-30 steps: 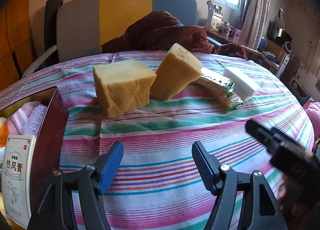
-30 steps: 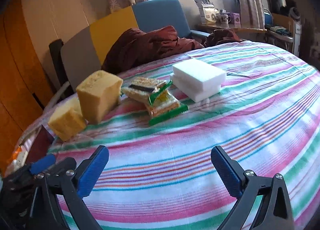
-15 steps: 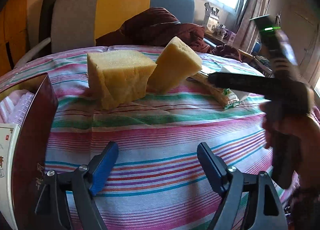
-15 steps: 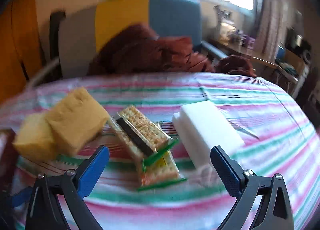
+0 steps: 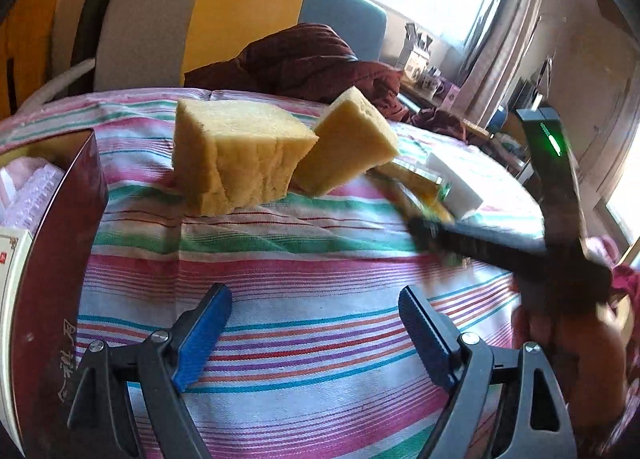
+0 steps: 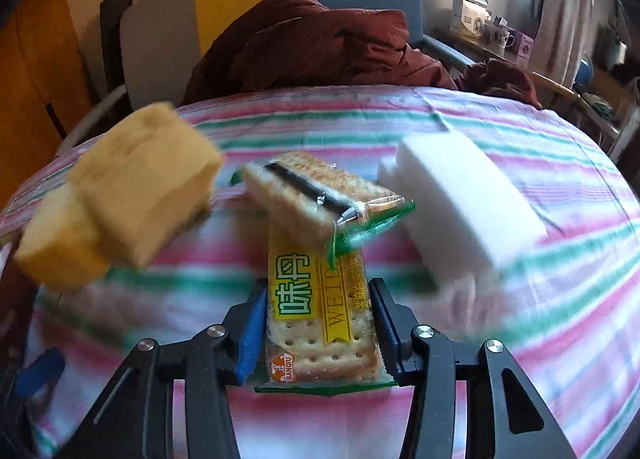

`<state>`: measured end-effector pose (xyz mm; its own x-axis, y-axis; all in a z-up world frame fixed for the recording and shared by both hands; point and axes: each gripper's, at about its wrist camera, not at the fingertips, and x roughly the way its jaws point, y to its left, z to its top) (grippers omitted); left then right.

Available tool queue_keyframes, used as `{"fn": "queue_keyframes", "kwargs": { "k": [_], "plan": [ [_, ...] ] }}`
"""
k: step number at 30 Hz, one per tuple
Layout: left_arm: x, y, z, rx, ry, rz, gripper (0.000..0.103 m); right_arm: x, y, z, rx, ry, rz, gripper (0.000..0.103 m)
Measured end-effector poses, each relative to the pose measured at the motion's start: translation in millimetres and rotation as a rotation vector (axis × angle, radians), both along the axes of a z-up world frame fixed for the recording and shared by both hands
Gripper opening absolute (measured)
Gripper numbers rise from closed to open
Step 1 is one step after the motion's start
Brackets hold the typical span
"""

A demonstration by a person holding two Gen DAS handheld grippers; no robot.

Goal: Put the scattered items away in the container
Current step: 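Lower both tools over the two cracker packs, then grasp the yellow cracker pack with the left gripper while the right gripper grasps the clear cracker pack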

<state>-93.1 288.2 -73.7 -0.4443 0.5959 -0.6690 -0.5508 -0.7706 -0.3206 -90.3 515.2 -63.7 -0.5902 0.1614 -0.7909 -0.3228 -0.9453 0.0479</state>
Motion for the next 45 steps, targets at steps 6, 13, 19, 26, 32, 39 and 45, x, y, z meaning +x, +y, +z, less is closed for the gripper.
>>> {"fn": "queue_keyframes", "kwargs": {
  "k": [6,13,19,26,32,39,45],
  "plan": [
    [-6,-18,-2,0.130,-0.052,0.009,0.087,53,-47,6,-0.010,0.016,0.087,0.056],
    [-3,-19,-2,0.134,-0.050,0.019,0.087,77,-66,34,0.080,0.130,0.121,0.071],
    [-3,-17,-2,0.114,-0.042,0.020,0.087,8,-10,33,0.049,0.087,0.018,0.079],
    [-1,-13,-2,0.088,-0.030,0.022,0.087,-48,6,9,0.118,-0.053,0.080,0.076],
    [0,-12,-2,0.074,-0.024,0.021,0.088,-44,19,1,0.031,-0.034,0.065,0.058],
    [2,-10,0,0.051,-0.019,0.025,0.088,2,10,2,0.006,-0.026,0.037,0.054],
    [12,-4,7,0.044,-0.038,0.026,0.085,64,-1,5,-0.007,0.002,0.008,0.054]
  ]
}}
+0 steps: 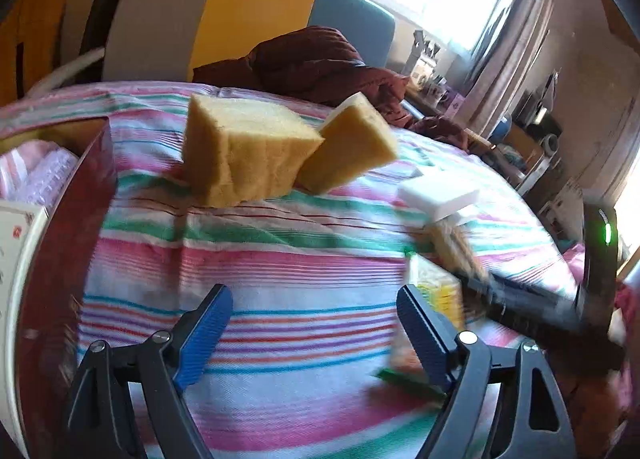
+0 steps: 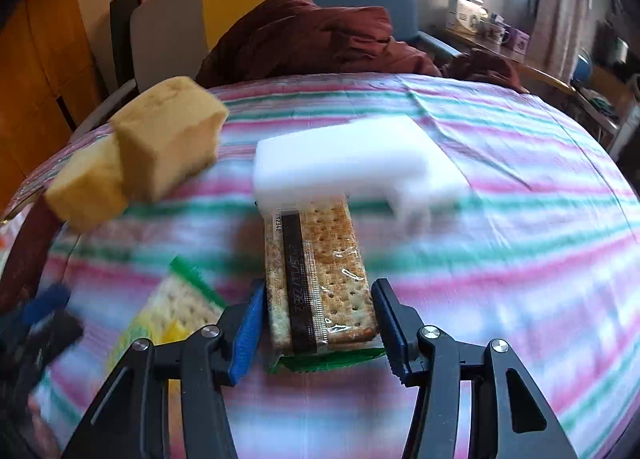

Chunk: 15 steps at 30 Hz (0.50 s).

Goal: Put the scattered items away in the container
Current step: 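Grasp the yellow cracker pack with the left gripper while the right gripper grasps the clear cracker pack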

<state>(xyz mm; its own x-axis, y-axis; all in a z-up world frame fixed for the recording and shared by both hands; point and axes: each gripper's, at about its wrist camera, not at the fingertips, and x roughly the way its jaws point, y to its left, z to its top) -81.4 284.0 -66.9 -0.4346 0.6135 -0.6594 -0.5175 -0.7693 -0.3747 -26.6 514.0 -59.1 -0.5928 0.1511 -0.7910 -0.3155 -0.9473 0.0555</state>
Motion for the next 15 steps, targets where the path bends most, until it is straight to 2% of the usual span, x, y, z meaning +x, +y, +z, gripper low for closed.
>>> {"fn": "queue_keyframes", "kwargs": {
  "k": [3,5,10,15],
  "plan": [
    [8,7,7,0.031,-0.033,-0.024,0.085,31,-7,1,0.013,0.022,-0.014,0.054],
    [16,17,14,0.020,-0.013,-0.056,0.085,47,-12,0,0.028,0.039,-0.025,0.054],
    [34,47,24,-0.078,0.078,-0.193,0.086,75,-15,-2,-0.012,0.096,-0.055,0.054],
    [38,76,19,-0.196,0.084,-0.308,0.086,93,-10,-4,-0.063,0.160,-0.080,0.055]
  ]
}}
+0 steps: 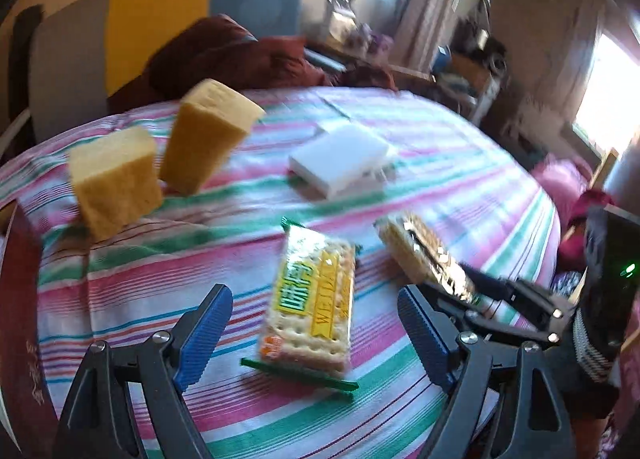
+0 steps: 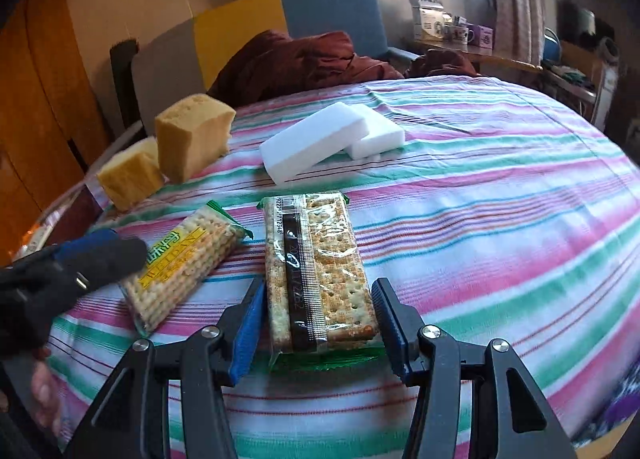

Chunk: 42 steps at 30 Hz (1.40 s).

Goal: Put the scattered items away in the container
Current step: 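Grasp the yellow cracker pack with the left gripper while the right gripper grasps the clear cracker pack, then carry both cracker packs over the gold tray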

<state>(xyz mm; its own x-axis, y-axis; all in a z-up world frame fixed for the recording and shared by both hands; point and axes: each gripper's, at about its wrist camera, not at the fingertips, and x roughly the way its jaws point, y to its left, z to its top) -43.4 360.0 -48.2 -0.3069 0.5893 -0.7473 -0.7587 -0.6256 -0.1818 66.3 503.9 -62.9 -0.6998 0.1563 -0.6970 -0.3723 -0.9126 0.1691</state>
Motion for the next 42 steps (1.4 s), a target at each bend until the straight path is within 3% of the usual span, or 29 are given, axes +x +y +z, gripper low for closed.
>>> {"fn": "queue_keyframes", "kwargs": {
  "k": [3,5,9,12,14,19,23,27,33,39,42],
  "plan": [
    [-3,8,-9,-0.072,0.024,0.001,0.085,2,1,-1,-0.010,0.013,0.003,0.055],
    [-8,10,-17,-0.098,0.014,0.000,0.077,2,0,-1,-0.006,0.012,0.007,0.055],
    [-2,5,-24,-0.103,0.102,-0.022,0.073,4,-3,-2,0.010,0.017,0.024,0.059],
    [-1,3,-24,-0.106,0.125,-0.012,0.064,2,-6,-2,0.020,0.019,0.025,0.064],
    [-4,-2,-24,-0.088,0.124,0.015,0.051,0,-8,-2,0.022,0.015,0.025,0.068],
    [-4,-6,-25,-0.067,0.123,0.020,0.051,-9,-9,0,0.036,-0.017,0.026,0.073],
    [3,-10,-26,-0.064,0.145,0.026,0.051,-15,-14,-3,0.130,-0.050,0.013,0.060],
    [9,-19,-26,-0.042,0.151,0.036,0.050,-6,-14,-2,0.101,-0.021,-0.012,0.049],
    [23,-46,-21,0.007,0.102,0.052,0.050,6,-15,2,-0.028,0.031,-0.007,0.049],
    [40,-80,-9,0.036,0.088,0.065,0.050,11,-11,-3,-0.368,0.125,0.086,0.049],
    [46,-97,2,0.053,0.115,0.079,0.050,9,-18,-6,-0.460,0.142,0.121,0.049]
  ]
}}
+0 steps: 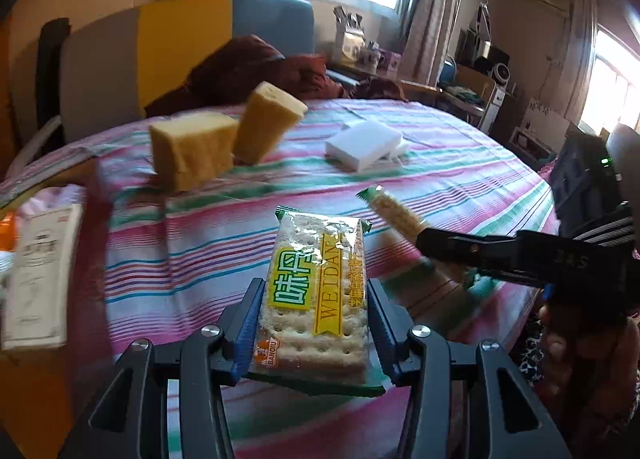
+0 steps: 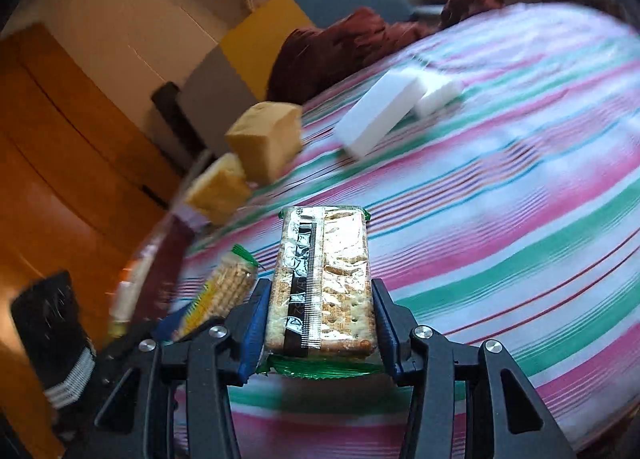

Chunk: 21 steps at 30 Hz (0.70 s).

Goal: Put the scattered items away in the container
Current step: 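Carry both cracker packs over the gold tray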

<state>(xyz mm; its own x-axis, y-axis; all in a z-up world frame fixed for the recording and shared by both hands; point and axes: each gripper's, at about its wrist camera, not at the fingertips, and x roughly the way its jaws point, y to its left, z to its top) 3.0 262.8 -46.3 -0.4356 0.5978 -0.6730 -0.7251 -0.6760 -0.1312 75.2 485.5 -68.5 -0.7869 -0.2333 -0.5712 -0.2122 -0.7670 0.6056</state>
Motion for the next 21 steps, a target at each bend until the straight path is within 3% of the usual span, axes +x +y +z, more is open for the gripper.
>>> {"fn": "queue_keyframes", "kwargs": {
  "k": [7,12,17,21],
  "plan": [
    [8,-42,25,0.059,0.042,0.051,0.050,-5,-38,11,-0.032,0.036,0.074,0.049],
    [11,-81,52,0.122,0.085,0.113,0.050,-7,-68,41,0.018,0.094,0.132,0.049],
    [7,-135,70,0.125,0.126,0.258,0.050,-19,-112,76,0.077,0.159,0.236,0.049],
    [-5,-185,66,0.101,0.107,0.396,0.050,-33,-159,92,0.128,0.181,0.350,0.049]
  ]
}}
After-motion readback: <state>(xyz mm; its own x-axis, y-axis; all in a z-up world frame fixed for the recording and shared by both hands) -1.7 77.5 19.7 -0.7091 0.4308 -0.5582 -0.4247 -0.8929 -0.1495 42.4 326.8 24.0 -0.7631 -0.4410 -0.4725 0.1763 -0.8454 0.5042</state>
